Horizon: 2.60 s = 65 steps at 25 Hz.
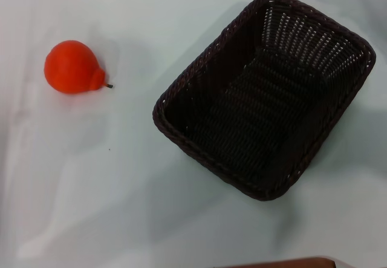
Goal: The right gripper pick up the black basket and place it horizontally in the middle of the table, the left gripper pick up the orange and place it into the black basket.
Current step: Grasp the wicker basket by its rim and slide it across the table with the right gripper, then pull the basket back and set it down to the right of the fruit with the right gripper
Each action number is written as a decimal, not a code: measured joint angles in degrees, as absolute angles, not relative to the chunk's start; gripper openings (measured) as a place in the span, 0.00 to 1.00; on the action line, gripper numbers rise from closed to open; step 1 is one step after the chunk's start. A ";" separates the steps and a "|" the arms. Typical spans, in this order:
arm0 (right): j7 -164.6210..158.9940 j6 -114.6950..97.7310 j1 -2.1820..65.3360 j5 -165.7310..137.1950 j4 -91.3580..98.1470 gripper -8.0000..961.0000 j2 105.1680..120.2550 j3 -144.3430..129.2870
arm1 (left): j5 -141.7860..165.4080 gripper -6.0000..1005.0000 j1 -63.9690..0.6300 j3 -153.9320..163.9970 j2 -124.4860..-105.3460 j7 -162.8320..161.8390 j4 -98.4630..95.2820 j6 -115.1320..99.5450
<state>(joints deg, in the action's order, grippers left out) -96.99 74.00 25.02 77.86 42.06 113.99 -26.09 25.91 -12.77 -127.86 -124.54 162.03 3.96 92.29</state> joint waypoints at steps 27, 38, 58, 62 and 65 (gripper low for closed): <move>-132.04 82.50 46.94 24.51 49.34 0.96 113.19 -37.19 | 26.16 0.84 -13.36 -127.43 -124.63 161.98 3.55 92.15; -131.40 82.05 45.83 26.38 48.78 0.69 113.91 -37.59 | 26.03 0.84 -13.52 -127.37 -124.63 161.98 3.25 92.12; -141.63 85.32 38.06 33.60 53.96 0.26 113.02 -28.54 | 26.11 0.84 -13.37 -127.37 -124.43 161.98 3.25 91.90; -145.18 85.39 33.43 38.75 55.07 0.25 113.55 -26.67 | 26.19 0.84 -13.52 -127.35 -124.30 161.98 3.62 91.83; -148.11 84.73 30.21 41.43 57.21 0.25 115.46 -26.20 | 26.24 0.84 -13.73 -127.35 -124.26 161.98 3.87 91.81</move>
